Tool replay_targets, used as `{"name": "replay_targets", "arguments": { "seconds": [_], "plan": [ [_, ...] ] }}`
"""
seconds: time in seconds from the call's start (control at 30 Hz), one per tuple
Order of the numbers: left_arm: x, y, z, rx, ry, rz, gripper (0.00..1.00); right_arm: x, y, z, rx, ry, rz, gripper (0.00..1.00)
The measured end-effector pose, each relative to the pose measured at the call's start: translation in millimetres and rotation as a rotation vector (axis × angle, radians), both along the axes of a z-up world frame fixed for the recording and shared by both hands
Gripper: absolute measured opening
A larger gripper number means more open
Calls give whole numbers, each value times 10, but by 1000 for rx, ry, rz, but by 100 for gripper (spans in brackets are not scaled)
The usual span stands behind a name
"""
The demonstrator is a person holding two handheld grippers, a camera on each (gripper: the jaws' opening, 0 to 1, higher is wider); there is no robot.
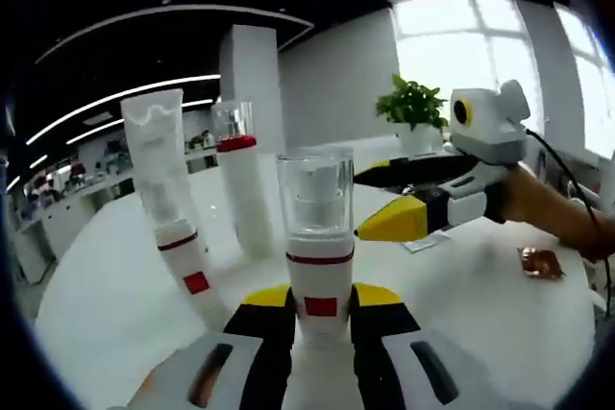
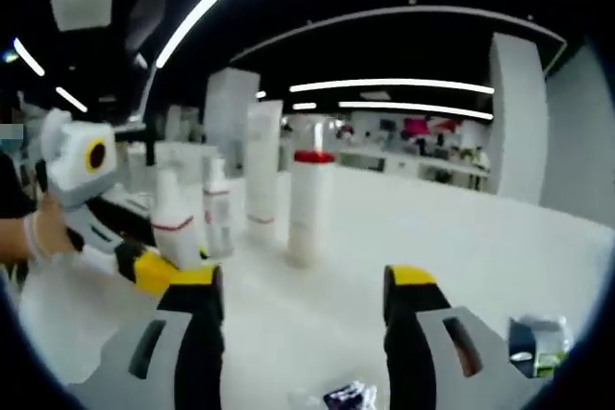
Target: Arrange the skincare products in the storage area until every visible bottle or jar stands upright without overlapping.
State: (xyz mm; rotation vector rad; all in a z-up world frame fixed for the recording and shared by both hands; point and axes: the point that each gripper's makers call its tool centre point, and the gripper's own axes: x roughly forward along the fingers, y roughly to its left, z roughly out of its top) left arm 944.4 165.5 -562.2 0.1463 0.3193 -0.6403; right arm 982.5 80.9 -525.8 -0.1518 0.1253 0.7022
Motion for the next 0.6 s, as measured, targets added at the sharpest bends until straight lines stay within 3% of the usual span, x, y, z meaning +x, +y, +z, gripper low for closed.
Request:
{"name": "replay_targets", "arguments": {
  "seconds": [0.13, 0.3, 0.4, 0.6],
  "plan": [
    [124, 4, -1, -8, -9, 90, 22, 24, -63, 59, 26, -5, -20, 66],
    [296, -34, -24, -126, 28, 202, 22, 43, -106, 106, 49, -10, -35, 65],
    [369, -71, -20, -162, 35, 246, 22, 46, -112, 110, 51, -10, -39, 65],
    [500, -130, -29, -145, -15, 316, 22, 43, -125, 131, 54, -15, -39, 65]
  ]
}}
